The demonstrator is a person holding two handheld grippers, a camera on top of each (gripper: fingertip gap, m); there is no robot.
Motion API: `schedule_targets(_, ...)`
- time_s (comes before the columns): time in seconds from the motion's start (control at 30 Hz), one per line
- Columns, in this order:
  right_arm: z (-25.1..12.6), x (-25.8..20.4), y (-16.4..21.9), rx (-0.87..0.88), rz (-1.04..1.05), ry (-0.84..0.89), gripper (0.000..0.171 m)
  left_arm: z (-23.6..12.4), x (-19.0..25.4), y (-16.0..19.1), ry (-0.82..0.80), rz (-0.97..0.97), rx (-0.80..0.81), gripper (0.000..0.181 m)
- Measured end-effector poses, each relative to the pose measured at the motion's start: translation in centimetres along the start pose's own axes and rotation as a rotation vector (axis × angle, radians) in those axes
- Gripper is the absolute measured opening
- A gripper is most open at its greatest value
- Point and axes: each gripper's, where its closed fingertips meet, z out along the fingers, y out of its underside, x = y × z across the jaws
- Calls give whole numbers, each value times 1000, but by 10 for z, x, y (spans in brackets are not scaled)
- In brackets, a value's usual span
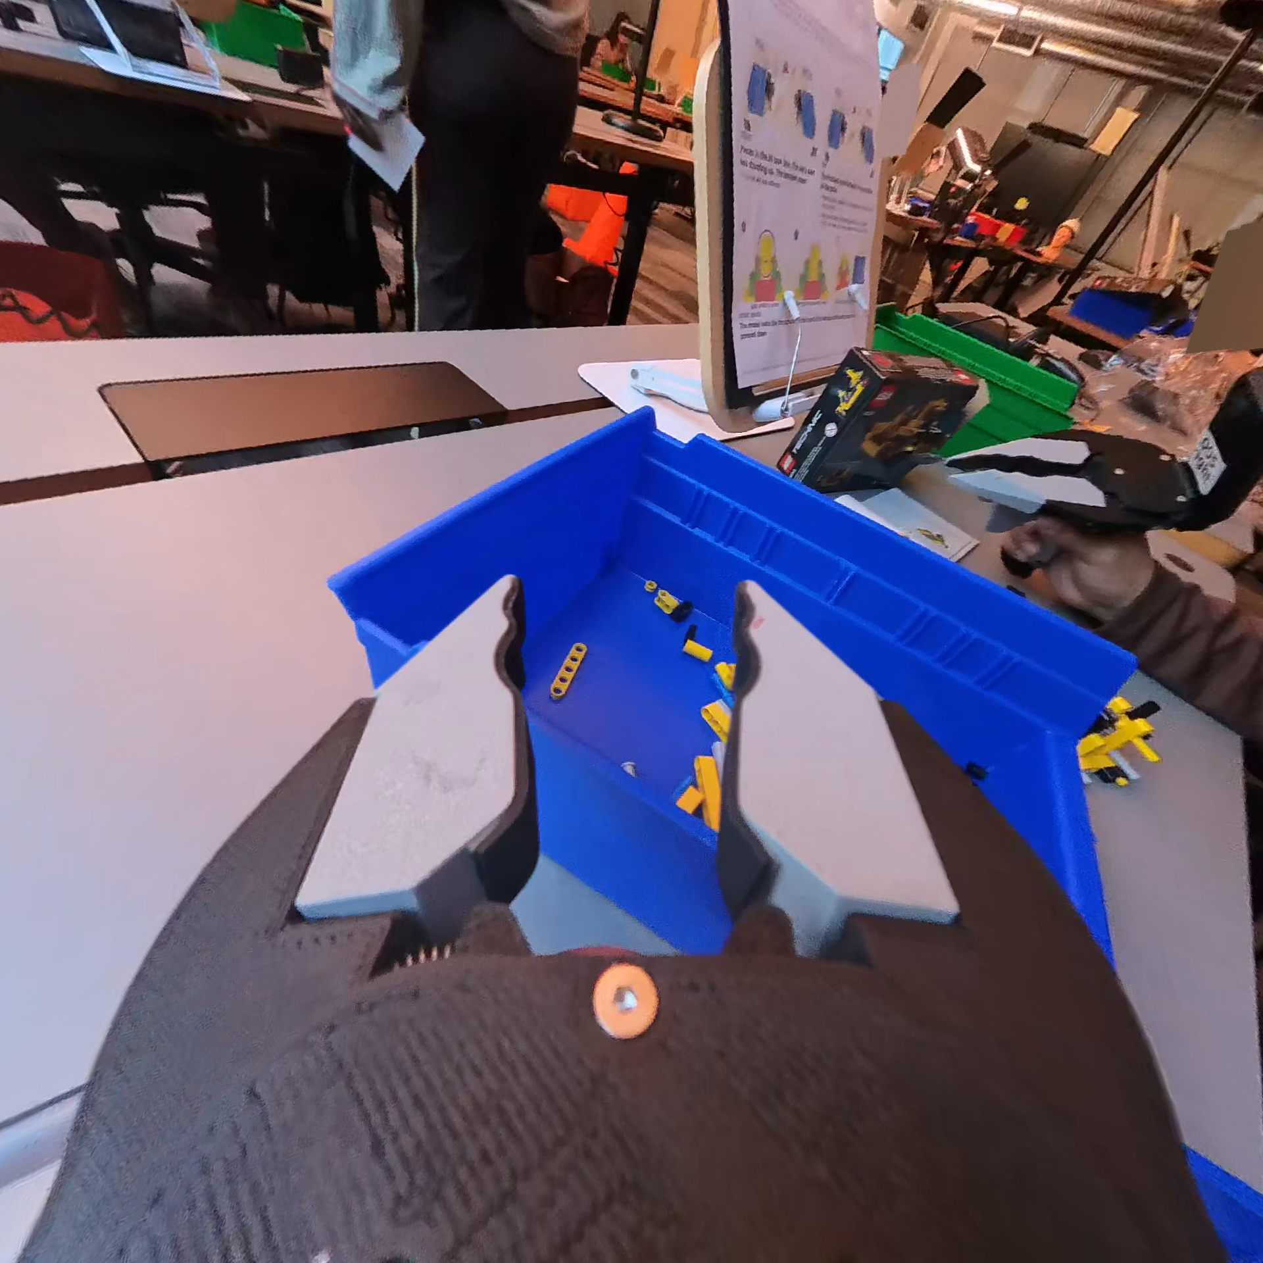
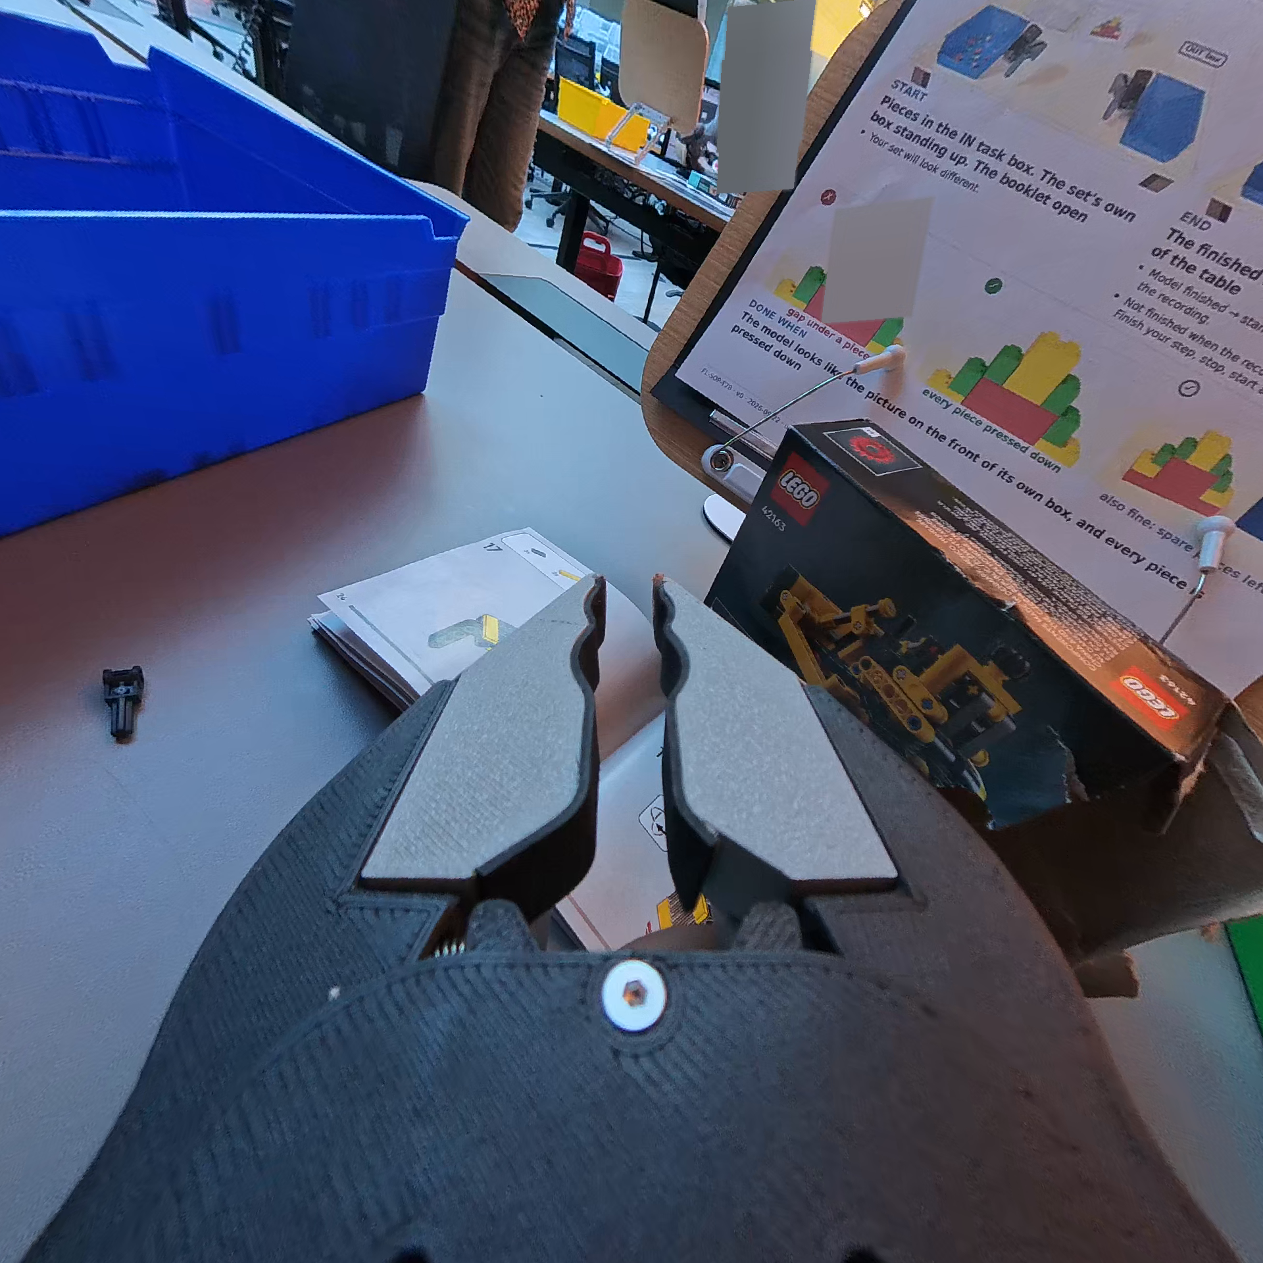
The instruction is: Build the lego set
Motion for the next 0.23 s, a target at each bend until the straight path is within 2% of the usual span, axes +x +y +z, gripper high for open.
schedule_targets(0.23,1,-2,2,-8,1,-7,10,1,4,2,28,-7,-12,60)
